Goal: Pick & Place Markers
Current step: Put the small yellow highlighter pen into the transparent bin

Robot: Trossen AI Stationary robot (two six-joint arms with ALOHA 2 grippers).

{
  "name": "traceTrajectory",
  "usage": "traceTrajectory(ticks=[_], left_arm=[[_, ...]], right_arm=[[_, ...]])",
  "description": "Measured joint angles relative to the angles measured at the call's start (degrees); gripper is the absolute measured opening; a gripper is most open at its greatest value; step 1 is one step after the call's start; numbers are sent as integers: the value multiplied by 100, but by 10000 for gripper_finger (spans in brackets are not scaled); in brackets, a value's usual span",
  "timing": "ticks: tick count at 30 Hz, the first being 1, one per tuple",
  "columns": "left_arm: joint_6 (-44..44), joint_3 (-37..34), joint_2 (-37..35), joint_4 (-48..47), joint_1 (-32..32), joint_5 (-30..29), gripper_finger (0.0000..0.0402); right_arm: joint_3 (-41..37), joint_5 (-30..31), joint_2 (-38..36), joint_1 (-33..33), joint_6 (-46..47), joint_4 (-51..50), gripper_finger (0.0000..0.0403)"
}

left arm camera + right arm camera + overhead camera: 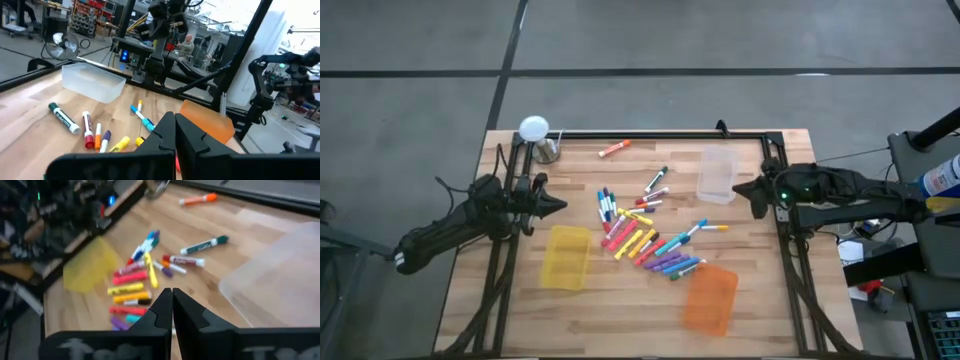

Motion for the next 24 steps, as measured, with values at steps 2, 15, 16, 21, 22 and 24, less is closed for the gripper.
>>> traceTrajectory(ticks=[2, 15, 16, 21, 22, 24], left_arm=[[-25, 0, 0, 106, 0, -242, 0], [-3495, 4, 15, 397, -4, -218, 0], [-3553, 4, 15, 399, -4, -220, 0], [-4355, 4, 15, 399, -9, -298, 0], [-4429, 4, 22, 399, -9, -304, 0], [-4486, 4, 22, 400, -9, -306, 0]], right_arm=[[151, -370, 444, 0, -35, -93, 9], [322, -2060, 3369, 14, -1244, -842, 113], [329, -2060, 3538, 14, -1456, -912, 119], [327, -1847, 4198, 14, -2449, -944, 126], [326, -1743, 4324, 14, -2572, -945, 123], [324, -1559, 4529, 13, -2809, -934, 118]])
